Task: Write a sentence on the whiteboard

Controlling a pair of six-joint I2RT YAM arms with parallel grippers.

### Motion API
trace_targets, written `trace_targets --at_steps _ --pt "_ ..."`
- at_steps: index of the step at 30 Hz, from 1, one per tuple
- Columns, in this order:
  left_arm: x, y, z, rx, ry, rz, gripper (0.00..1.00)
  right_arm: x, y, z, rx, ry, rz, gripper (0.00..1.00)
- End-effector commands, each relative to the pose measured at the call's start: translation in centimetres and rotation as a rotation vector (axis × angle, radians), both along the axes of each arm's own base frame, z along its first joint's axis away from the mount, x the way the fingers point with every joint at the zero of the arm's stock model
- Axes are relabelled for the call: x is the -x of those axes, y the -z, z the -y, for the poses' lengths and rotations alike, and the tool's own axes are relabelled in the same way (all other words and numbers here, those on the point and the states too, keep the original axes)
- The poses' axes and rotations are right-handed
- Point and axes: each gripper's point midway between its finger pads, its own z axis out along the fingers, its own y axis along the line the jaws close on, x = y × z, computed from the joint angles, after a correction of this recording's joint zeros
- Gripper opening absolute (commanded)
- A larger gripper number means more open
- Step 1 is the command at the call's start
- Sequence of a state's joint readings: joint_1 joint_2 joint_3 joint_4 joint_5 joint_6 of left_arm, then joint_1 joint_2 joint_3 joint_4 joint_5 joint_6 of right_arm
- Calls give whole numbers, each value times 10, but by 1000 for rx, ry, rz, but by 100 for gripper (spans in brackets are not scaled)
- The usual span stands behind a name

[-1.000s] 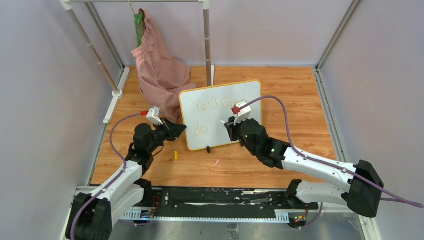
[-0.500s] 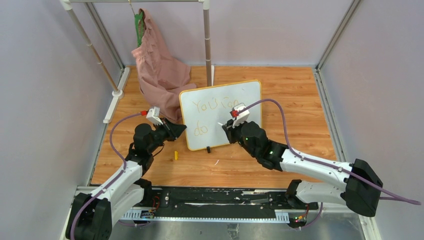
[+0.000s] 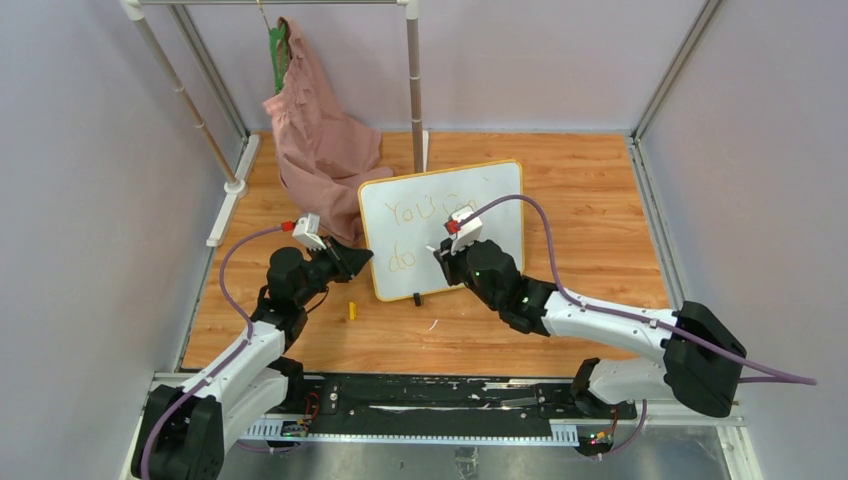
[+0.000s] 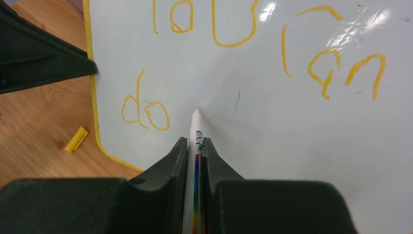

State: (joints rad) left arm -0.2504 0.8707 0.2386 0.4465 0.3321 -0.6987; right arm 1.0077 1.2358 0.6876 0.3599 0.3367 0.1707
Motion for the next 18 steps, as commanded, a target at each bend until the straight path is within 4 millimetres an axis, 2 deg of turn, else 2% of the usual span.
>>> trace_targets --at_steps 1,9,18 --pt "-3 -7 1 10 -3 38 0 -6 -30 -13 -55 0 62 0" --pt "-3 -6 1 9 -4 34 0 -11 -32 -13 -51 21 69 0" --pt "-3 -6 1 10 0 33 0 -12 -26 -10 -45 44 54 0"
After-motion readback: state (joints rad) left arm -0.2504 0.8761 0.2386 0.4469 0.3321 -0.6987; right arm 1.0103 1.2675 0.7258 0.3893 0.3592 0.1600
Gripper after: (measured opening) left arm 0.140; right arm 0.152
